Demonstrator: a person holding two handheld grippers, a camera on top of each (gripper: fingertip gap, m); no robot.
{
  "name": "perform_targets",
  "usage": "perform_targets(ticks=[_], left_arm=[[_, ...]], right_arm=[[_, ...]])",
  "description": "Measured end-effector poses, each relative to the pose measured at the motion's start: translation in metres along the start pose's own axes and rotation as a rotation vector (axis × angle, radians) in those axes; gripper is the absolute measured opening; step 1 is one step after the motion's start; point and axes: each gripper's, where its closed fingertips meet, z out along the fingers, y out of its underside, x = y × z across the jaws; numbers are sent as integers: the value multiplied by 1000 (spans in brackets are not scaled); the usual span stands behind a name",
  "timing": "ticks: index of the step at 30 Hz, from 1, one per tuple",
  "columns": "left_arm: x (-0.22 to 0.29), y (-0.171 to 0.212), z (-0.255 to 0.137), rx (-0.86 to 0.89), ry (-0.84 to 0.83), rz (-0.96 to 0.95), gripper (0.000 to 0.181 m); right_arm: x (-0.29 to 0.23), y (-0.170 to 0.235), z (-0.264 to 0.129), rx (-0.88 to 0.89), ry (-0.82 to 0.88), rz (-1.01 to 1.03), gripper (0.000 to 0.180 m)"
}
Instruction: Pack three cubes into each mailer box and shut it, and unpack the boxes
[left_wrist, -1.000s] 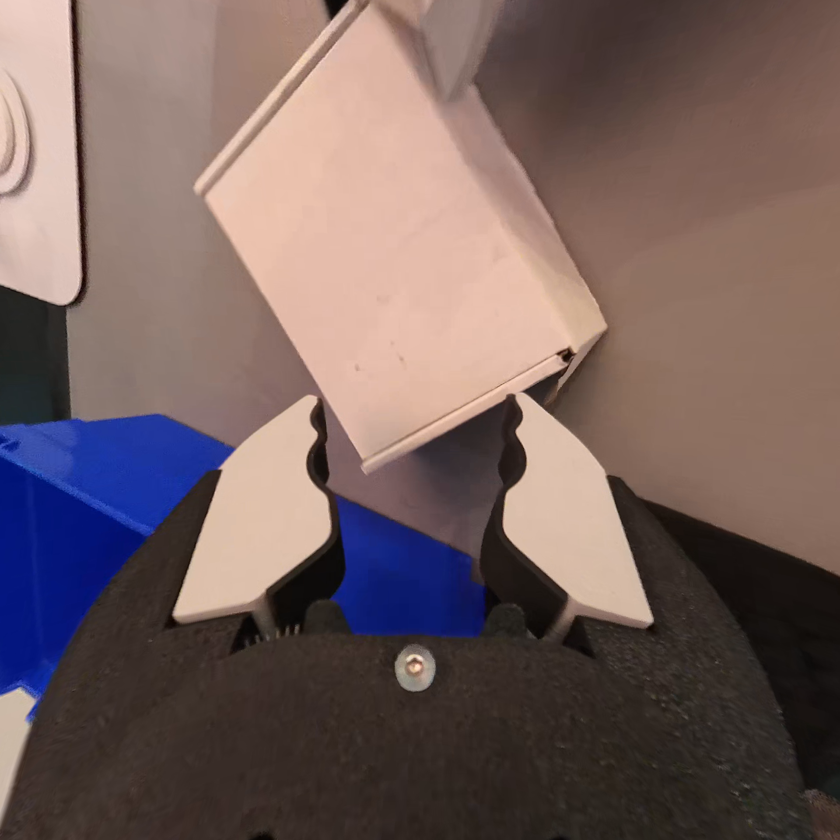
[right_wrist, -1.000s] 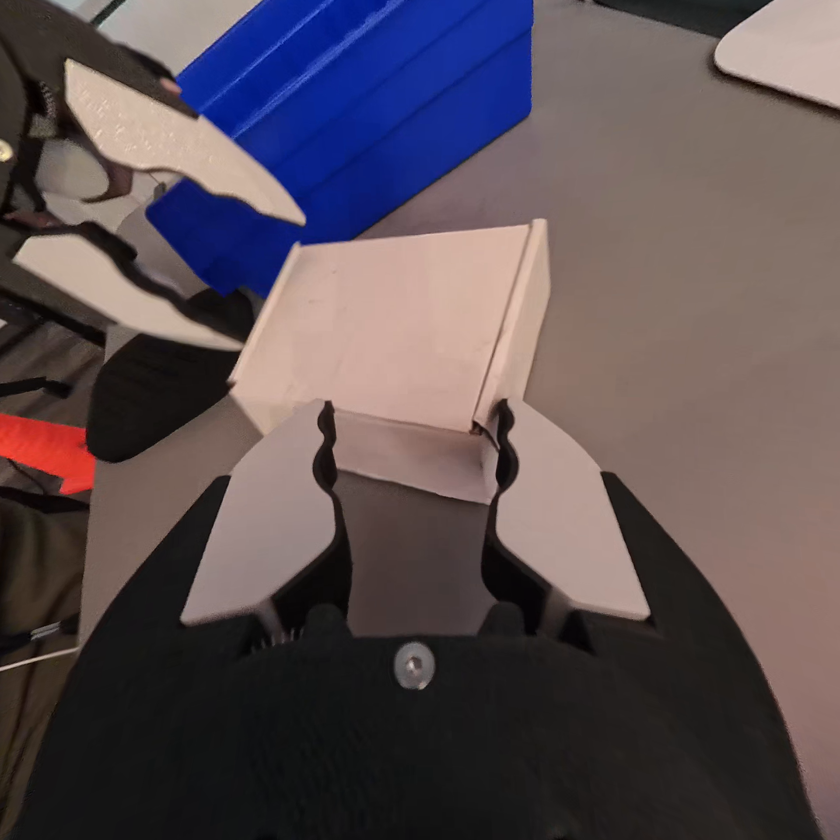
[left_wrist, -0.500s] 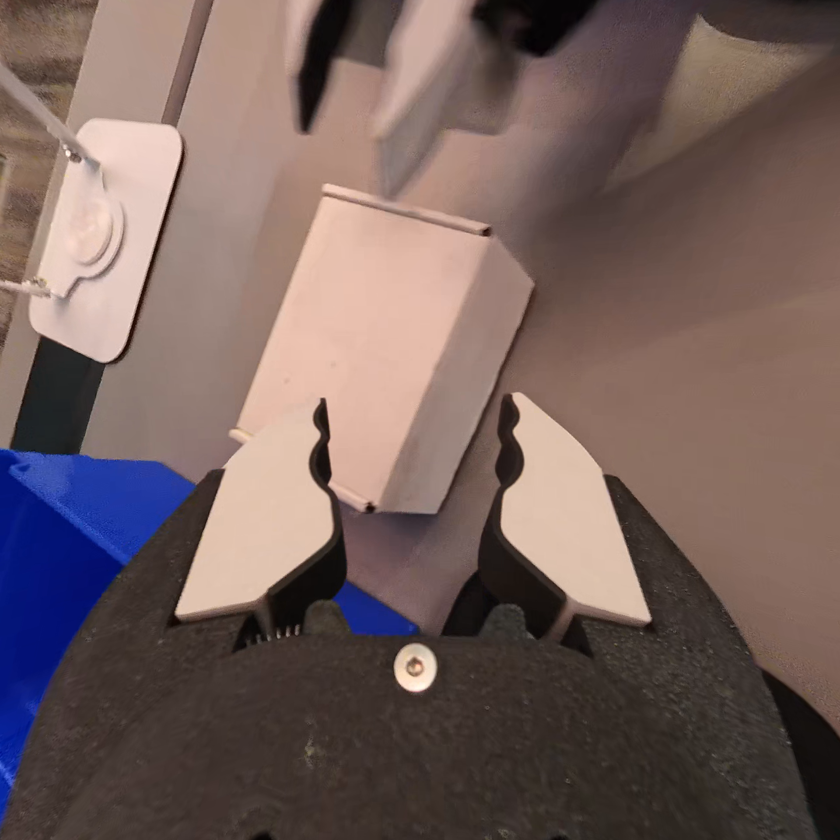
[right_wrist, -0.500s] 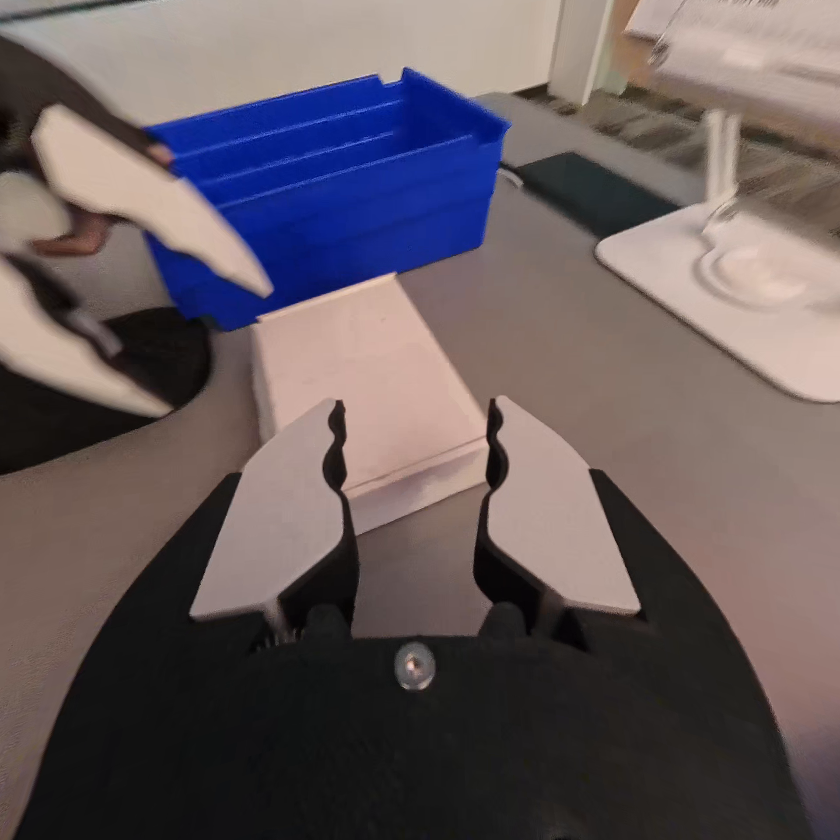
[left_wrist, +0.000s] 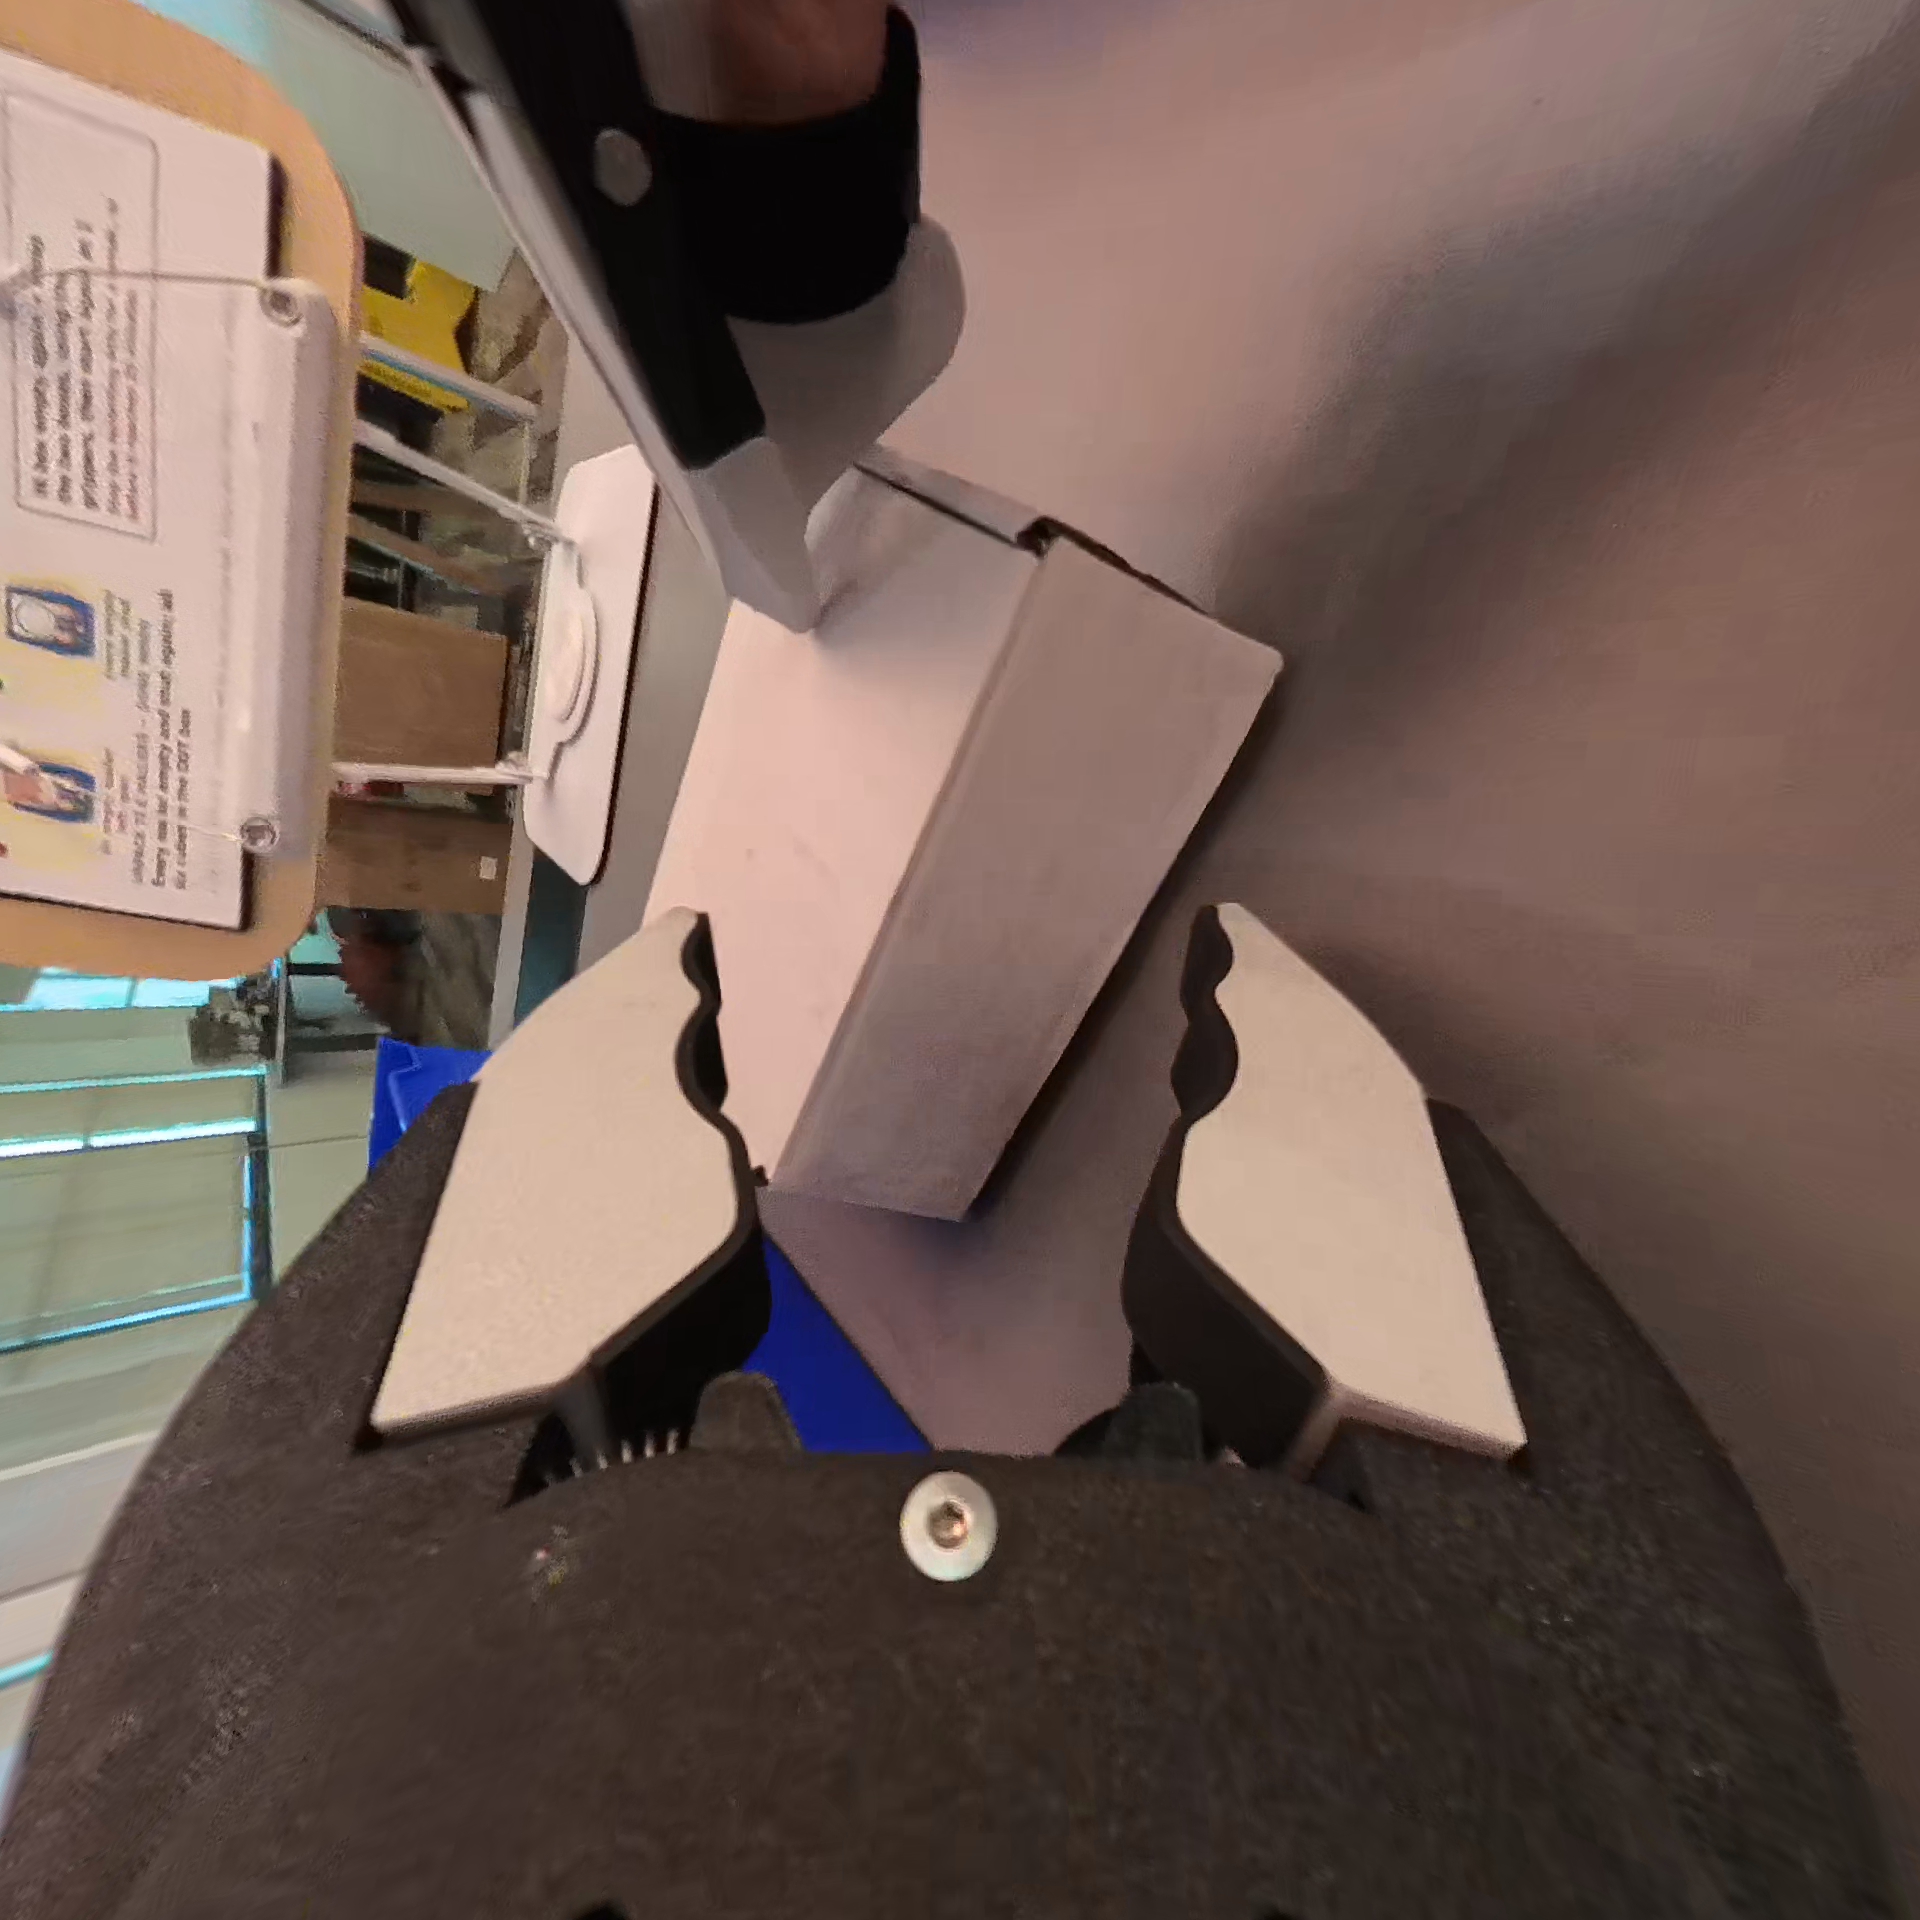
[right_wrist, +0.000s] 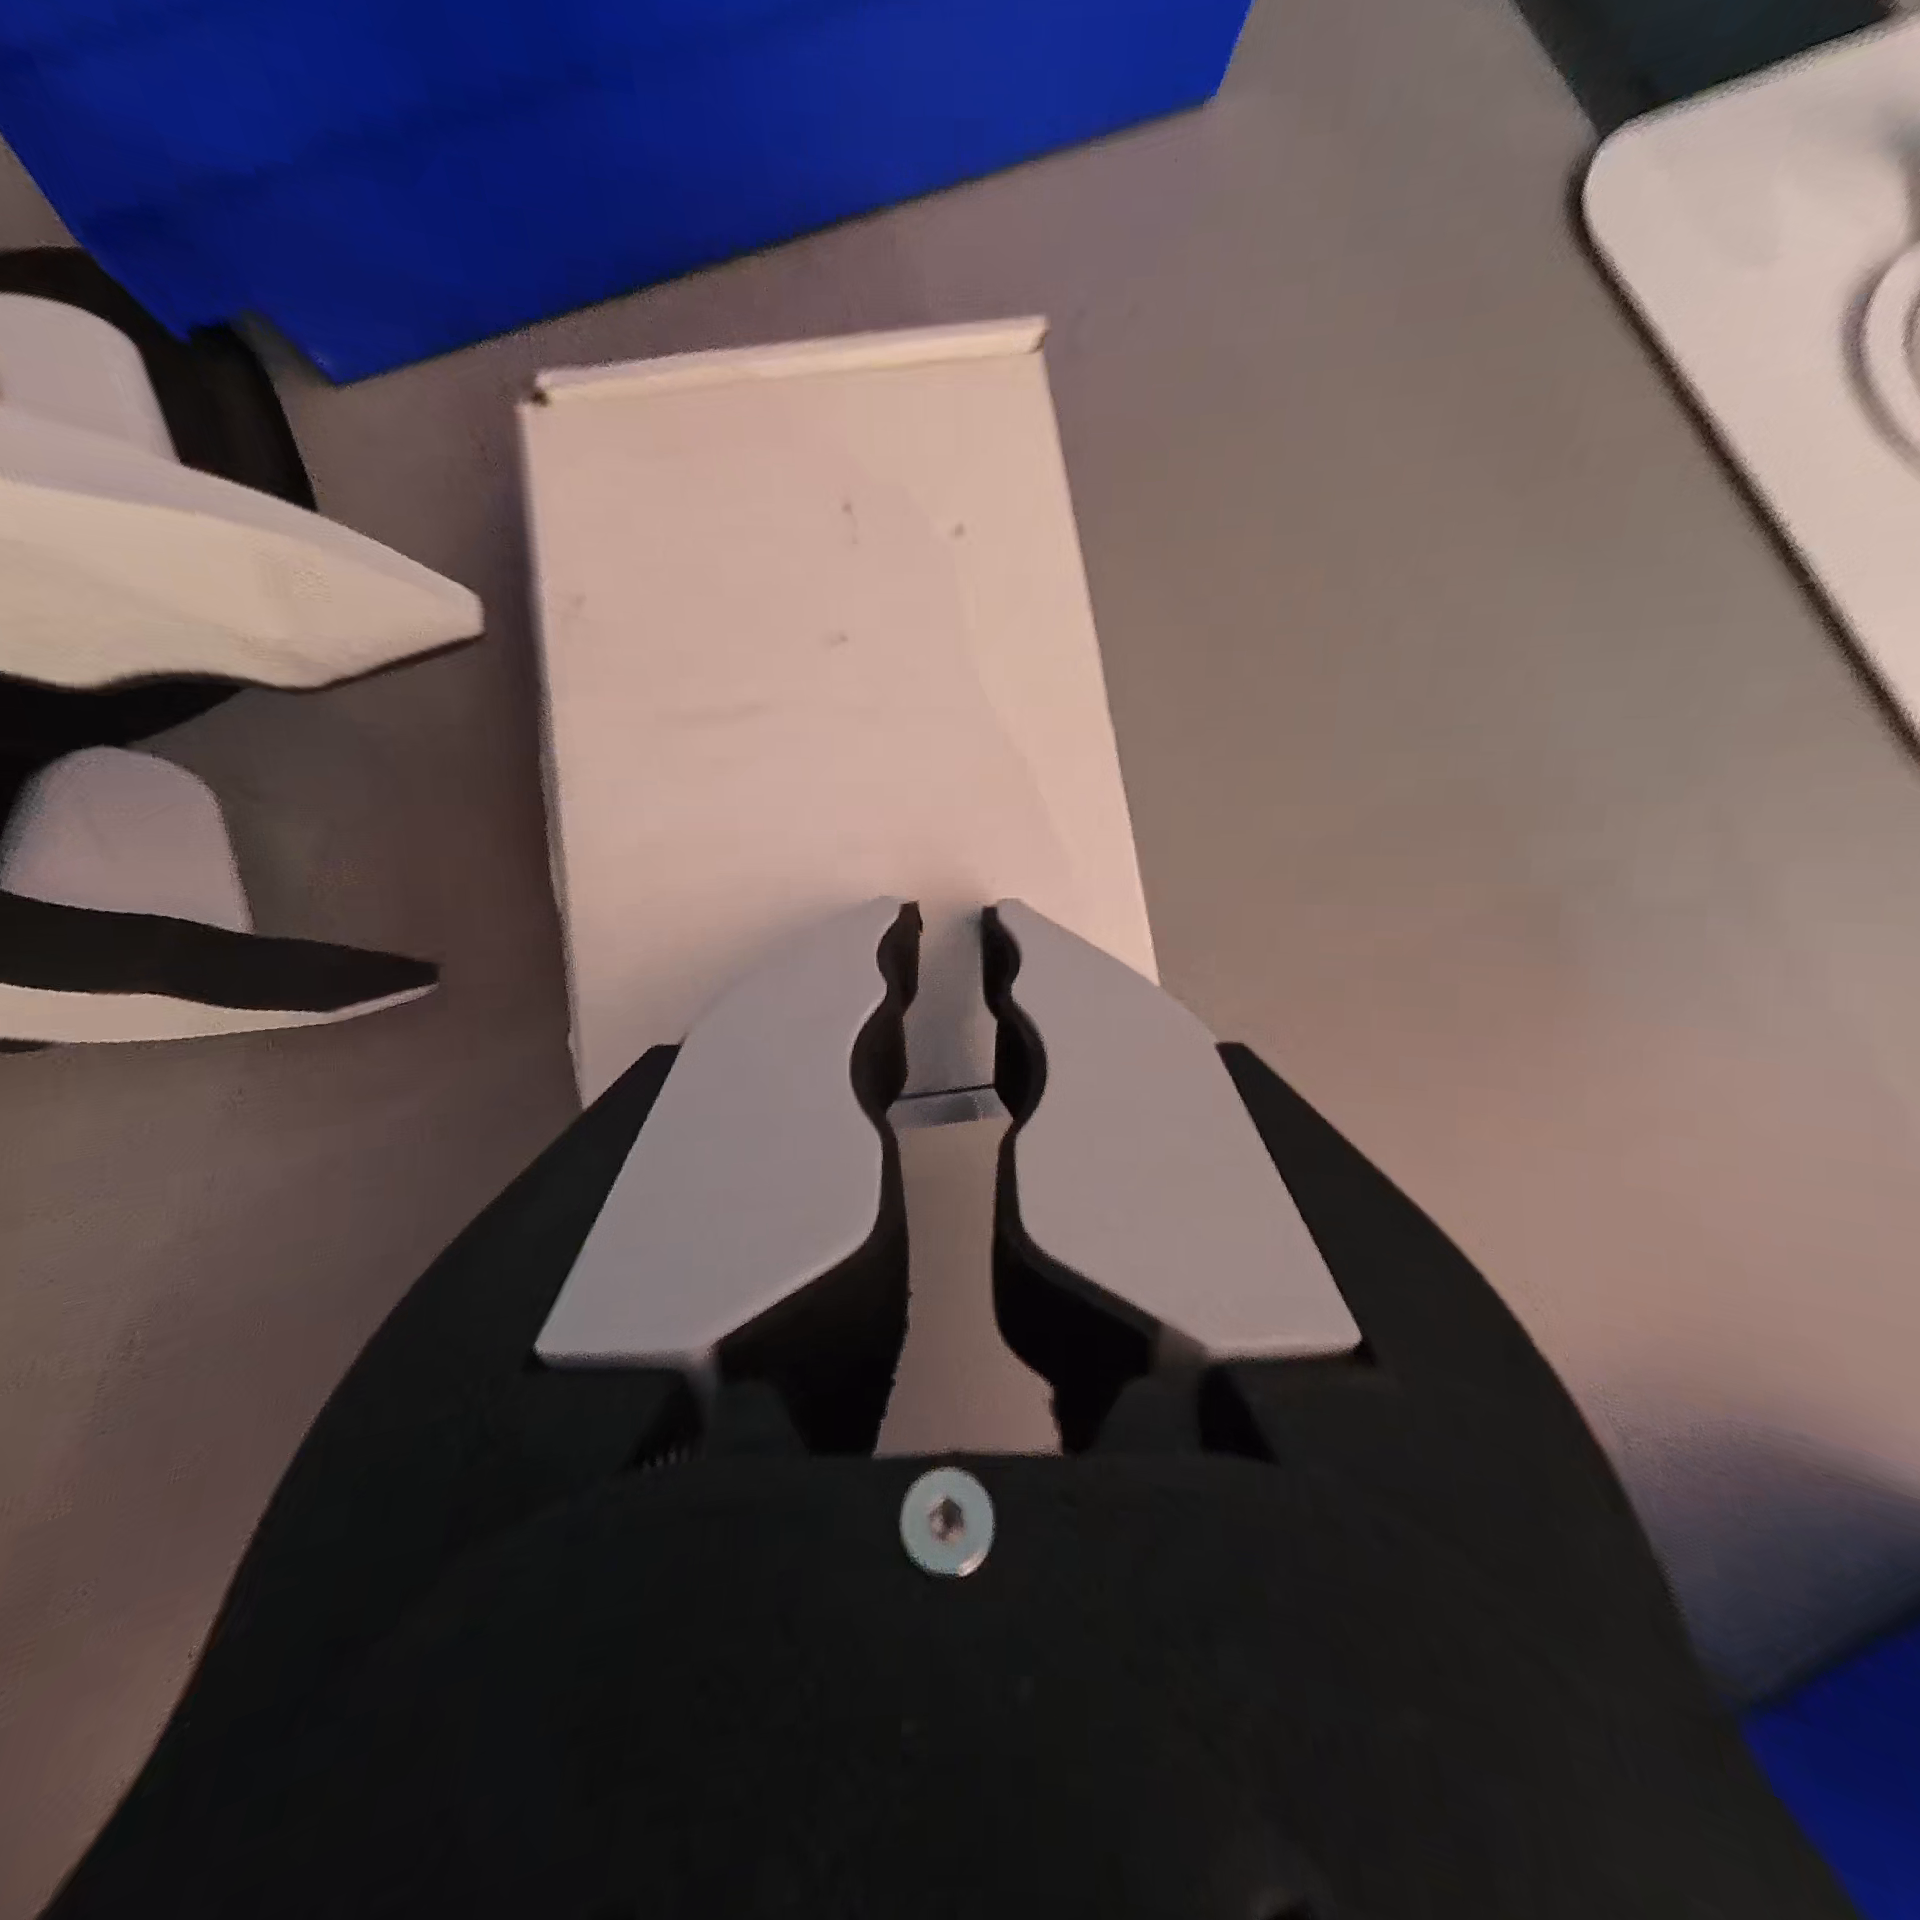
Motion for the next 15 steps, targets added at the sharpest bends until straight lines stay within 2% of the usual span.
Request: perform_targets(ticks=[3, 6, 8, 9, 13, 15], left_arm=[[2, 4, 4, -29, 5, 40, 89], [4, 8, 1, -27, -4, 77, 89], [4, 9, 0, -14, -15, 147, 89], [6, 11, 0, -10, -7, 185, 91], [6, 25, 3, -28, 19, 331, 90], [5, 26, 3, -25, 24, 368, 90]], right_arm=[[-16, 12, -11, -123, -31, 6, 12], [4, 7, -13, -88, 120, -132, 15], [11, 2, -6, -51, 133, -139, 26], [13, -2, -3, -20, 131, -131, 26], [10, -6, 2, 14, 124, -158, 20], [6, -5, 2, 14, 106, -134, 12]])
